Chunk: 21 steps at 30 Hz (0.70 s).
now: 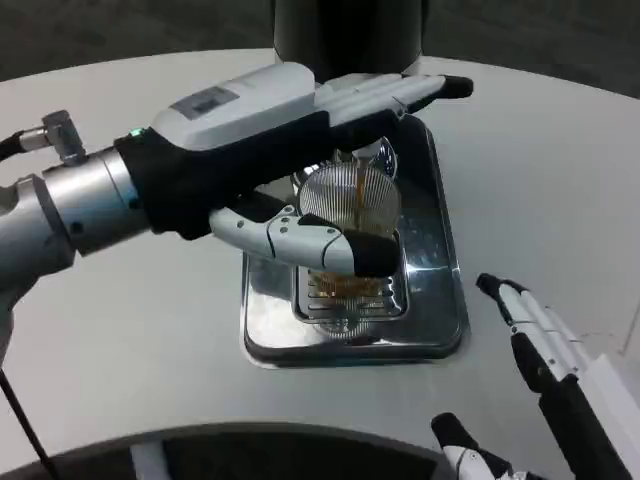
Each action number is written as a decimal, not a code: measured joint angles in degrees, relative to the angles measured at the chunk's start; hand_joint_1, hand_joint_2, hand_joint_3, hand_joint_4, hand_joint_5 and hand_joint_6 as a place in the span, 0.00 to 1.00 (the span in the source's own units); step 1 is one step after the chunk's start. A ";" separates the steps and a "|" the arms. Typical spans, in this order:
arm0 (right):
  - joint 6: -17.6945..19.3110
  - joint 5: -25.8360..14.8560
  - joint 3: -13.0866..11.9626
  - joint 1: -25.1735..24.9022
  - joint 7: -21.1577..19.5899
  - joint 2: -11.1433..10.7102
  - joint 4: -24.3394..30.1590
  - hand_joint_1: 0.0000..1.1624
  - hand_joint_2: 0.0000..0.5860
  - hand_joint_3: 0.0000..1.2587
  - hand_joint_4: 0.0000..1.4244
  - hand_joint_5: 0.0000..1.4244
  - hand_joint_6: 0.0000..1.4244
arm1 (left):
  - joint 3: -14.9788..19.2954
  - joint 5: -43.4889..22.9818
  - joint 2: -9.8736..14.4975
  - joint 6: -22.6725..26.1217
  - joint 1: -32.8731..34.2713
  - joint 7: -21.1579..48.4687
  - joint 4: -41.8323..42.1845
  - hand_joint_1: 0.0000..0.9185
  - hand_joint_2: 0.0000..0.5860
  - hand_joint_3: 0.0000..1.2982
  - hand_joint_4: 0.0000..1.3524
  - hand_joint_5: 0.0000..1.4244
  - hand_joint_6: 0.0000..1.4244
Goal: Grasp the cup under the faucet to collect the drink, then remove the cup.
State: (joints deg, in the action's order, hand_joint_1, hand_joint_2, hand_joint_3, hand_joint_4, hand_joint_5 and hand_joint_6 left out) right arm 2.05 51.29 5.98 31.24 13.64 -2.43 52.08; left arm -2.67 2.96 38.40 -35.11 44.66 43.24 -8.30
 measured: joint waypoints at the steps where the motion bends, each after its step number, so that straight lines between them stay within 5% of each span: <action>1: -1.72 -0.87 -0.02 -1.08 0.54 0.56 -0.37 0.48 0.53 0.00 0.00 0.00 0.10 | 0.00 0.00 0.10 0.00 -0.19 -0.19 0.22 0.00 0.18 0.00 0.00 0.01 0.00; 7: -7.25 -3.23 -0.29 -6.90 0.68 2.38 -3.79 0.50 0.47 0.00 0.00 0.00 0.07 | 0.00 0.00 1.15 0.02 -0.85 -0.76 1.16 0.00 0.18 0.00 0.00 0.01 0.00; 21: -10.91 -6.02 0.87 -20.36 -3.34 2.94 -14.36 0.54 0.40 0.00 0.00 0.00 0.01 | 0.01 0.00 1.94 0.28 -1.68 -1.84 2.28 0.00 0.19 0.00 0.00 0.01 0.00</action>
State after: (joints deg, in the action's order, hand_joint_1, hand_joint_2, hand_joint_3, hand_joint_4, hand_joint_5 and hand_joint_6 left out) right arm -8.86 45.27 6.85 10.88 10.30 0.50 37.72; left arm -2.66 2.96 40.33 -34.83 42.98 41.40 -6.01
